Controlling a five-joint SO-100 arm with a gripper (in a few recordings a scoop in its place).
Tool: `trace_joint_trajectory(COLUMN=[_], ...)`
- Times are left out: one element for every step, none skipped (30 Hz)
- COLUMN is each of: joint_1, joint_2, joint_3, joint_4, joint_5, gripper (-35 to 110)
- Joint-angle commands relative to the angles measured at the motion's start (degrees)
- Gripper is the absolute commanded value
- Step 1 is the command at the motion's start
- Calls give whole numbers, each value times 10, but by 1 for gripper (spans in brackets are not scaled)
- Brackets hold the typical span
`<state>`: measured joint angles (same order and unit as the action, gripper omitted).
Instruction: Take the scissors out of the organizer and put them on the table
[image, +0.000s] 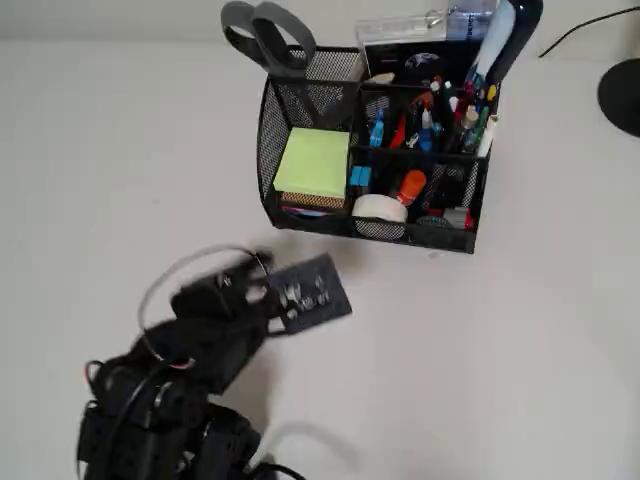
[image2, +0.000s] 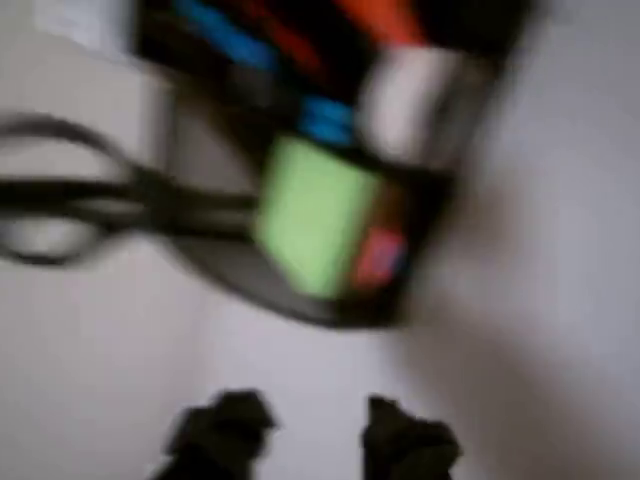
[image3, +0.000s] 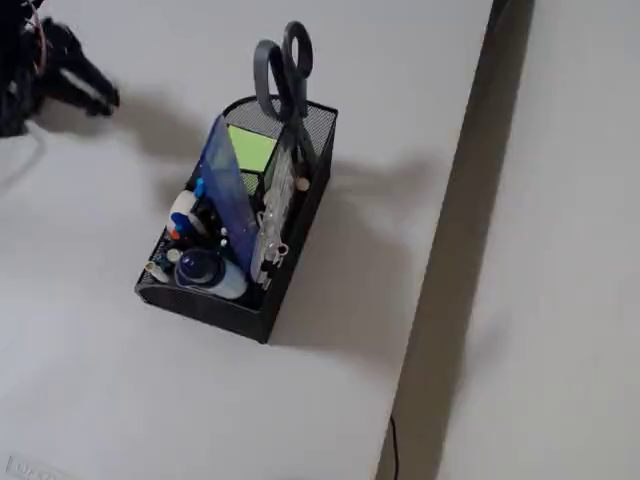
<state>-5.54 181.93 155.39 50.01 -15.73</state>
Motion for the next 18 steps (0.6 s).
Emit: trace_joint_trajectory(joint_1=[-17,-20,-25,-29,-34,-40,-46,-52,-56,-60,-62,-62,-62,-60,-57,-54,-50,-47], joint_2=[-182,-223,-265,-307,-345,-383,-417,-446,-475,-504,-530,-554,-574,-593,-612,-632,-650,-665], joint_3=[-177,-205,-234,-265,-299,-332,-361,-387,-410,-436,-461,-480,-497,-512,-530,-548,-568,-584], joint_4=[-113,-132,-147,-156,-160,-163,-167,-174,-179,-180,-181,-186,-195,-203,-208,-212,-214,-218], joint_5=[80,92,105,117,127,136,142,142,142,142,142,142,142,142,142,142,142,142], gripper=[21,21,21,22,23,23,23,24,26,27,28,29,29,29,29,29,29,29])
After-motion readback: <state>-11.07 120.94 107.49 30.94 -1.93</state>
